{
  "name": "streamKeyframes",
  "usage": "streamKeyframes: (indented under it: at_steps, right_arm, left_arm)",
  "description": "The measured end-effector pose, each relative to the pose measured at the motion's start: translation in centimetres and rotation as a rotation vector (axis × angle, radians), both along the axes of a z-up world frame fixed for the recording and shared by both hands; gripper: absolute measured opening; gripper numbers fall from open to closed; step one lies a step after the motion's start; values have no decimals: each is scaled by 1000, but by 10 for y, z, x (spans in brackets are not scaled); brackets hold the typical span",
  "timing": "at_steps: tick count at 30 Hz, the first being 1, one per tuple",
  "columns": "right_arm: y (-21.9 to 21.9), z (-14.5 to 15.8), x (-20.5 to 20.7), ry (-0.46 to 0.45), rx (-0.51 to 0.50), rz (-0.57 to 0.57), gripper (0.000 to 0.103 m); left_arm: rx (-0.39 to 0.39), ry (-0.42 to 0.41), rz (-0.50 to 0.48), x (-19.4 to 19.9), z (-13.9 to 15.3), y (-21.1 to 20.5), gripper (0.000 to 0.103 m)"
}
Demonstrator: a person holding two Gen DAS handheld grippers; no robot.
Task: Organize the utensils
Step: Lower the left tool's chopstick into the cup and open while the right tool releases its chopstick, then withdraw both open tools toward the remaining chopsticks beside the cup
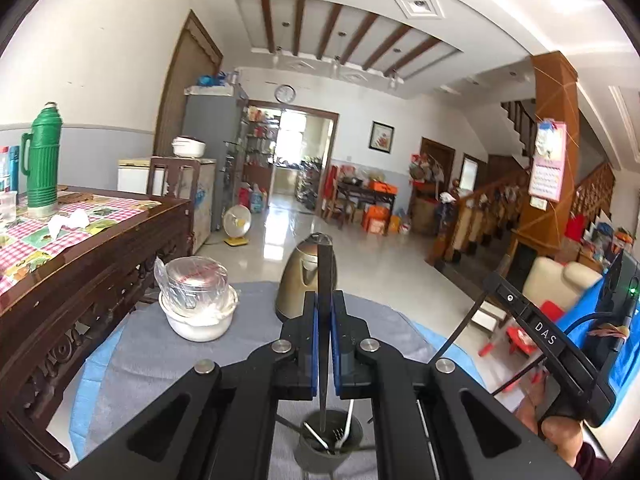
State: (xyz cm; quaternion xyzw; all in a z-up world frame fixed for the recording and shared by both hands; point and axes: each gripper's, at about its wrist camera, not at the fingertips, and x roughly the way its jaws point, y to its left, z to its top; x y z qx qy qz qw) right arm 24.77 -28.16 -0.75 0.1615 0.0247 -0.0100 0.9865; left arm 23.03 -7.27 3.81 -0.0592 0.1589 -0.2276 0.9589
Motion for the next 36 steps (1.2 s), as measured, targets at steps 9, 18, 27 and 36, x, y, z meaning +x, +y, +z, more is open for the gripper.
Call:
streamKeyframes:
  at_steps: [9, 18, 27, 36]
  right_arm:
    - [8, -35, 19, 69, 35, 18, 7]
    - [8, -50, 15, 129, 14, 74, 7]
    - [-4, -68, 13, 190, 56, 155, 8]
    - [-23, -82, 2, 229, 179, 222, 22]
  left_arm:
    - [17, 81, 9, 15, -44, -14, 6]
    - [68, 147, -1, 17, -68, -25, 6]
    - [105, 190, -28, 16, -81, -24, 6]
    - [194, 139, -53, -14, -79, -25, 34]
